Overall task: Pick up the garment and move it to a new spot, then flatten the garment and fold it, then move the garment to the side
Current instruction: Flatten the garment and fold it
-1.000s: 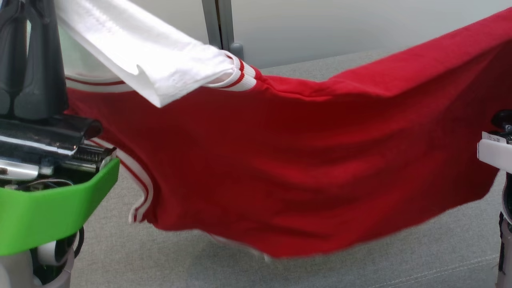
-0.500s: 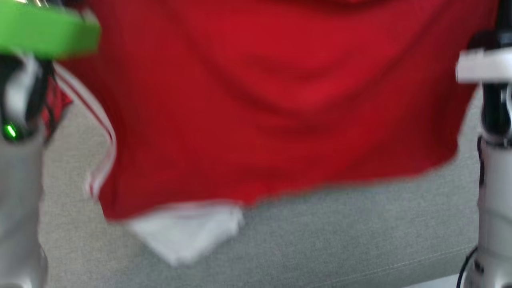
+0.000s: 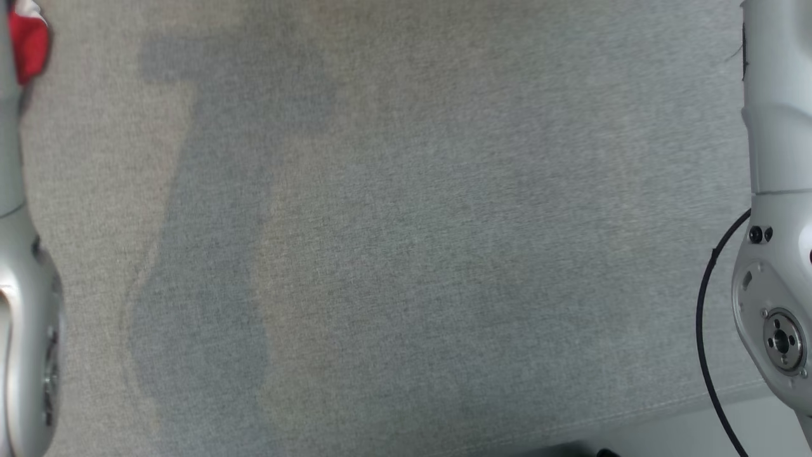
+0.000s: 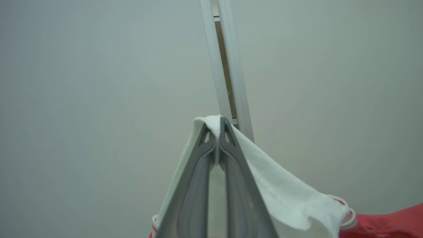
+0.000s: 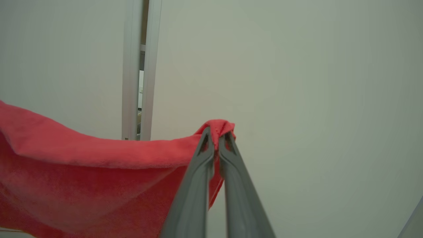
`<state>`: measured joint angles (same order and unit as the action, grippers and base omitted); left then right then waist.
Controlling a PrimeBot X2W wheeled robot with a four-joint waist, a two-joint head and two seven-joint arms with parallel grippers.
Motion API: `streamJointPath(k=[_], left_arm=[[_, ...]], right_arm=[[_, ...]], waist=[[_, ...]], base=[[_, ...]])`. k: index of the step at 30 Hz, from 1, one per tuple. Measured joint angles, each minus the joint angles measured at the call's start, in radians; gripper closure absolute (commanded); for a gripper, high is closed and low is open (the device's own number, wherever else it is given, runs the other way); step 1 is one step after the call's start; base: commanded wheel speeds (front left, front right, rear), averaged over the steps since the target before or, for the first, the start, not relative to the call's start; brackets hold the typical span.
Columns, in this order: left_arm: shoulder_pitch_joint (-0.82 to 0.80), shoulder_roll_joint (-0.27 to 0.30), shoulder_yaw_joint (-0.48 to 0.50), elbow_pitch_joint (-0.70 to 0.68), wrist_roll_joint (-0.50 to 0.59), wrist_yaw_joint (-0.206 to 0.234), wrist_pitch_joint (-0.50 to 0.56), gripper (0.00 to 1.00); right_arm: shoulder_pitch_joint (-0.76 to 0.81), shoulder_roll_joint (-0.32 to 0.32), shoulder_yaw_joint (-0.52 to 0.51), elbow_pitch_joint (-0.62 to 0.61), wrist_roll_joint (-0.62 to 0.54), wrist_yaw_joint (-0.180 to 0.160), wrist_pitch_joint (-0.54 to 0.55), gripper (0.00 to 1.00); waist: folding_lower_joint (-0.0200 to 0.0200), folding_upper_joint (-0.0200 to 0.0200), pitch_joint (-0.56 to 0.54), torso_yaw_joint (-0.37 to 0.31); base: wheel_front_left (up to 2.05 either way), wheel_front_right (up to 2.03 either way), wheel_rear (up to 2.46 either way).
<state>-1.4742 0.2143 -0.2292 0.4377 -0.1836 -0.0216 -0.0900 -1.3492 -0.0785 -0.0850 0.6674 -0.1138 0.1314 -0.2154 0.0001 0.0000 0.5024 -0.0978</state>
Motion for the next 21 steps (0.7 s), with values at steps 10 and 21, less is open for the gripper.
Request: streamJointPath(k=[10,21], left_arm=[[0.283,-0.053,0.047,0.083,-0.111,-0.018,-0.158,1.00],[0.661,-0.079,0.128,-0.212,-0.173,-0.033,-0.171,1.00]], right_arm=[[0.088,0.021,-0.101,0.163,-0.032,0.000,-0.045,1.00],[0.344,0.017,-0.100,-0.042,0.142,0.000,-0.046,1.00]], waist=[[0.0001,0.0000,0.140,0.065],[0.0000,0.0000,0.121,0.091]], base=[[0.00,0.00,0.00],[0.00,0.00,0.00]])
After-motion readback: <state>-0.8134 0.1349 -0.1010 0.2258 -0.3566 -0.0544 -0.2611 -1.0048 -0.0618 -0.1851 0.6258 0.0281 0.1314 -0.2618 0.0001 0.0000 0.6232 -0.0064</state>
